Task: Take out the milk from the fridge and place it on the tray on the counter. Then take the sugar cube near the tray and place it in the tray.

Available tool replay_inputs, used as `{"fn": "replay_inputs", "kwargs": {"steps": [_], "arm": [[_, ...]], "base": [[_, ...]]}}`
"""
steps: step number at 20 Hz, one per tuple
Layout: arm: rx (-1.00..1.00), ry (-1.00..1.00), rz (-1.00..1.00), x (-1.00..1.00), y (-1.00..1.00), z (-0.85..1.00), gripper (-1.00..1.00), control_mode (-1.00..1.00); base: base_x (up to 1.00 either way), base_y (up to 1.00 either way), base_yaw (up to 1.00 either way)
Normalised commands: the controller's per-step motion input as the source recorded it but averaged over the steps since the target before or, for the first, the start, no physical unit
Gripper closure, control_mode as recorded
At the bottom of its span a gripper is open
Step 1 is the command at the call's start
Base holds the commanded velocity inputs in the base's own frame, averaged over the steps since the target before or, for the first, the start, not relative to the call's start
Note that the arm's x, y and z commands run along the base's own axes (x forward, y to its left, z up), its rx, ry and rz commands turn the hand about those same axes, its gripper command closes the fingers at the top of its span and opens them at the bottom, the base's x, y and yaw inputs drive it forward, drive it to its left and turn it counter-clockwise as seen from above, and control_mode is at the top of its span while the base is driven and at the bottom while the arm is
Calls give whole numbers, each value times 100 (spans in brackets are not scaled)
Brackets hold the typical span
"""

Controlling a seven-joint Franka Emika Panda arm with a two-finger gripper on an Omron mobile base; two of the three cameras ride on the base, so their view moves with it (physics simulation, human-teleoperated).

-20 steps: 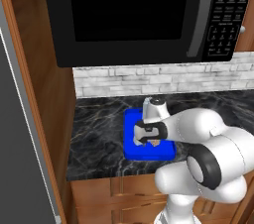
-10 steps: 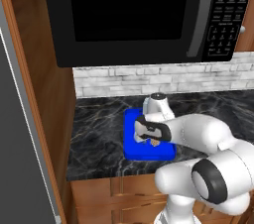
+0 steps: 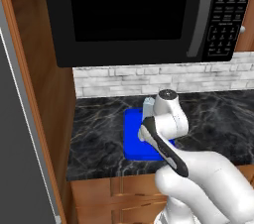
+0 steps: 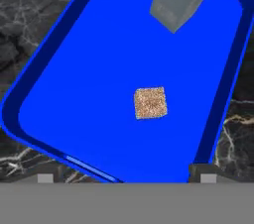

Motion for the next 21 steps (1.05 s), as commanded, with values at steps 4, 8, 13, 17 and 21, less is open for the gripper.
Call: {"fn": "replay_inputs", "kwargs": {"steps": [4, 8, 13, 17, 21], "arm": [[0, -31, 0, -73, 0, 58, -100, -100], [0, -29, 0, -73, 0, 66, -100, -100], [0, -17, -1, -57, 0, 73, -100, -100], [0, -21, 0, -71, -13, 61, -100, -100], [5, -18, 0, -60, -34, 43, -100, -100]], "base": [[0, 0, 0], [0, 0, 0], [0, 0, 0], [0, 0, 0], [0, 0, 0]]}}
